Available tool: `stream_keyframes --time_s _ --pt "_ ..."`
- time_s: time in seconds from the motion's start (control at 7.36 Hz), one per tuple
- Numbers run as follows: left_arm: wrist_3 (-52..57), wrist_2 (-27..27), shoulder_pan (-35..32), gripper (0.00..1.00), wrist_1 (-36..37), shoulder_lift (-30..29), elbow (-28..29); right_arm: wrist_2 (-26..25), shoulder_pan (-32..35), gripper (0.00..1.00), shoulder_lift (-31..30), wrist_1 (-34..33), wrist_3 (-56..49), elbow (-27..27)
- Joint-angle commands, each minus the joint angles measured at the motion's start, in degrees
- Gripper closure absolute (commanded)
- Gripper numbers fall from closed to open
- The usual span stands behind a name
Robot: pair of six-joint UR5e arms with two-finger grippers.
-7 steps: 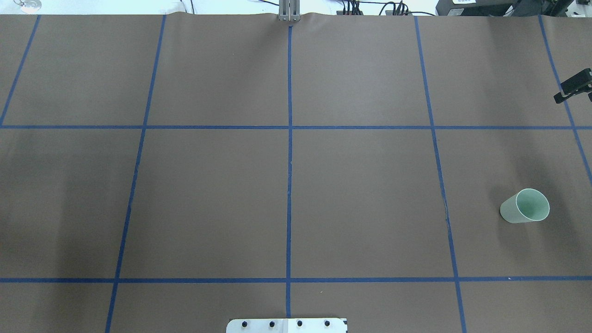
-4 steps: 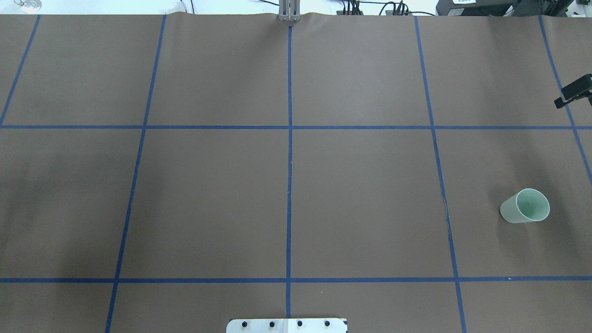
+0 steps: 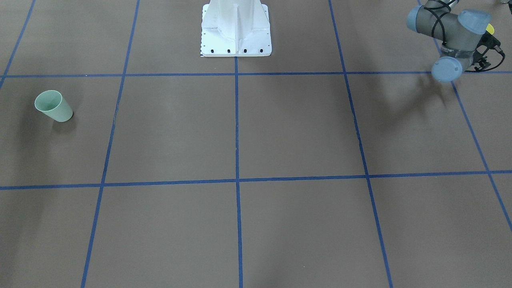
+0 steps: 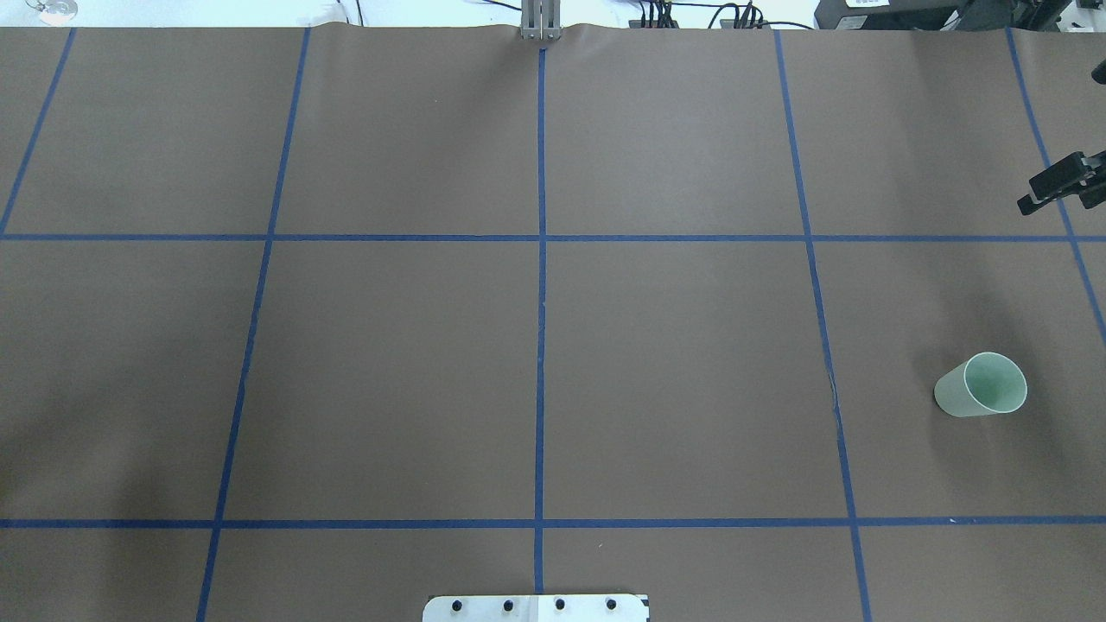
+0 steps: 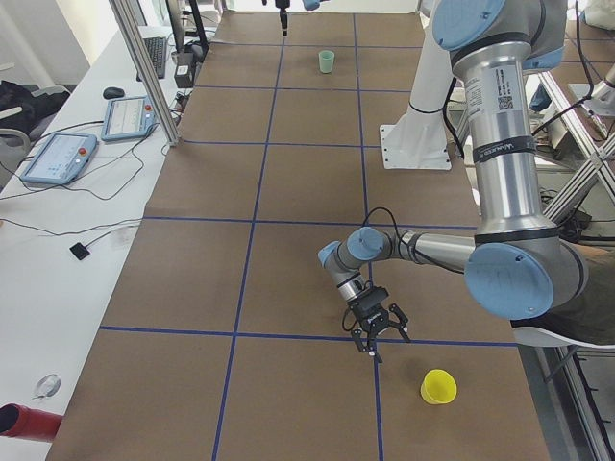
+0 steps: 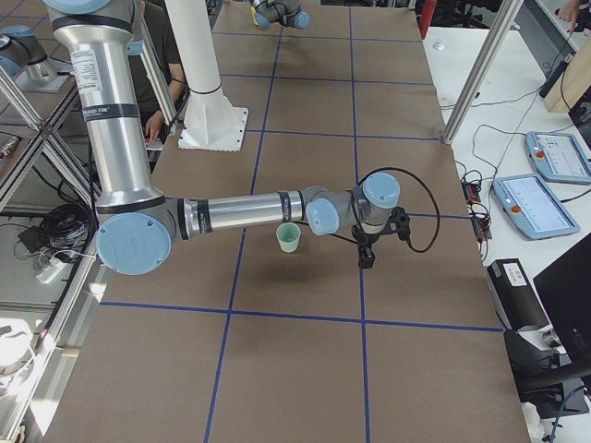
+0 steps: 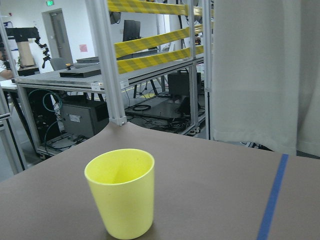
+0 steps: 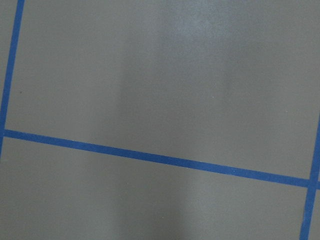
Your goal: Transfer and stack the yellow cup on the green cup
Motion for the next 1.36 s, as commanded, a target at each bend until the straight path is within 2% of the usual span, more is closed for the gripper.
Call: stream_keyframes --time_s 0.0,0.41,0.95,1.22 --pt "-7.33 -1.79 4.79 0.01 -1.56 0.09 4.49 0.07 -0.18 0.00 -1.76 0.09 -0.27 1.47" --pt "-8.05 -1.79 7.78 0.01 -5.95 2.11 9.16 -0.02 -0.18 0.00 -2.12 0.00 -0.19 1.82" --pt "-8.05 -2.05 9.98 0.01 -7.10 3.87 9.08 0.07 -0.36 0.00 -2.04 0.00 0.25 2.09" --pt "-8.05 -5.98 11.91 0.01 -9.11 4.83 9.26 0.85 -0.36 0.00 -2.12 0.00 0.42 2.44"
